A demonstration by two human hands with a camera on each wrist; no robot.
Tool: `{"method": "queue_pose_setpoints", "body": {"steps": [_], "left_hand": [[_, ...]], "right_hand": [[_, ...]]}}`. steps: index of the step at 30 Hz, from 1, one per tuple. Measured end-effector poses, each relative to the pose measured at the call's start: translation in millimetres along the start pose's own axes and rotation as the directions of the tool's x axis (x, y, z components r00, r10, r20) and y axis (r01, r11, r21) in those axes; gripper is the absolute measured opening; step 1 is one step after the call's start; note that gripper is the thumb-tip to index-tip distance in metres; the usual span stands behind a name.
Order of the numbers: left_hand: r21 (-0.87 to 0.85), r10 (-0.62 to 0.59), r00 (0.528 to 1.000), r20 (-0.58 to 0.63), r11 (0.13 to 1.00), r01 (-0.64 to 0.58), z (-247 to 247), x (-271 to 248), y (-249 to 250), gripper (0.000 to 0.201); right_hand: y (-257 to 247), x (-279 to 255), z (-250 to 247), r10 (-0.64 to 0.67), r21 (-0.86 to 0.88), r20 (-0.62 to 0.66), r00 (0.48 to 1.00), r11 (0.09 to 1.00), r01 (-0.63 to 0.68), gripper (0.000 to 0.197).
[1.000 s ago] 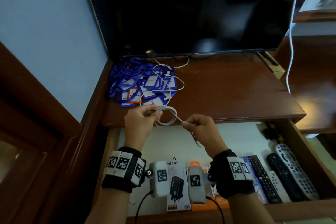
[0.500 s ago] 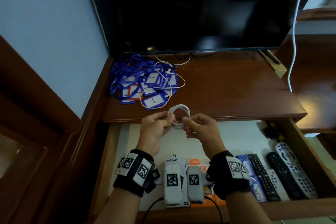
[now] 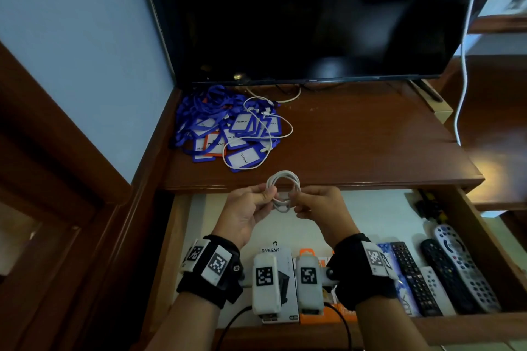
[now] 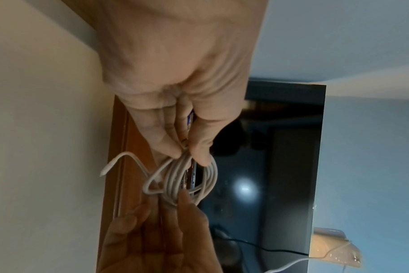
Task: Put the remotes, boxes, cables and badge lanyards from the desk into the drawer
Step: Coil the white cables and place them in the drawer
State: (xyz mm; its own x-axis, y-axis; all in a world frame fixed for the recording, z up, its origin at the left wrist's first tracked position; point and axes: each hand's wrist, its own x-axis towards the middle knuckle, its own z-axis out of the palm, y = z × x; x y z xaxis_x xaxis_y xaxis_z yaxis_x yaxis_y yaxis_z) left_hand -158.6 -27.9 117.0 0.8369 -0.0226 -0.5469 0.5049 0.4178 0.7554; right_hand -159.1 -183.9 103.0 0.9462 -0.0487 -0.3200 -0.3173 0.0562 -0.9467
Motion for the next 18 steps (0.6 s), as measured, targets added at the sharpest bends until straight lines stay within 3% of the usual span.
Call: {"method": "queue_pose_setpoints", "body": {"steps": [5, 11, 18], "left_hand": [[0.021, -0.005, 0.999, 0.032, 1.000, 0.004, 0.9, 1.4, -4.1, 0.018], [0.058, 0.024, 0.999, 0.038, 0.998, -0.027, 2.2, 4.1, -2.7, 0.019], [0.050, 0.011, 0.991, 0.135, 0.999, -0.018, 4.4, 3.2, -1.7, 0.024]], "right_hand": [[-3.7, -6.2, 0.2, -0.045, 0.132, 0.024, 0.999, 0.990, 0.041, 0.006], [-5.8, -9.2, -0.1, -0.042, 0.226, 0.117, 0.992, 0.974, 0.014, 0.023], [-5.5, -10.7, -5.5, 0.047, 0.177, 0.201, 0.978, 0.981, -0.083, 0.020]]}}
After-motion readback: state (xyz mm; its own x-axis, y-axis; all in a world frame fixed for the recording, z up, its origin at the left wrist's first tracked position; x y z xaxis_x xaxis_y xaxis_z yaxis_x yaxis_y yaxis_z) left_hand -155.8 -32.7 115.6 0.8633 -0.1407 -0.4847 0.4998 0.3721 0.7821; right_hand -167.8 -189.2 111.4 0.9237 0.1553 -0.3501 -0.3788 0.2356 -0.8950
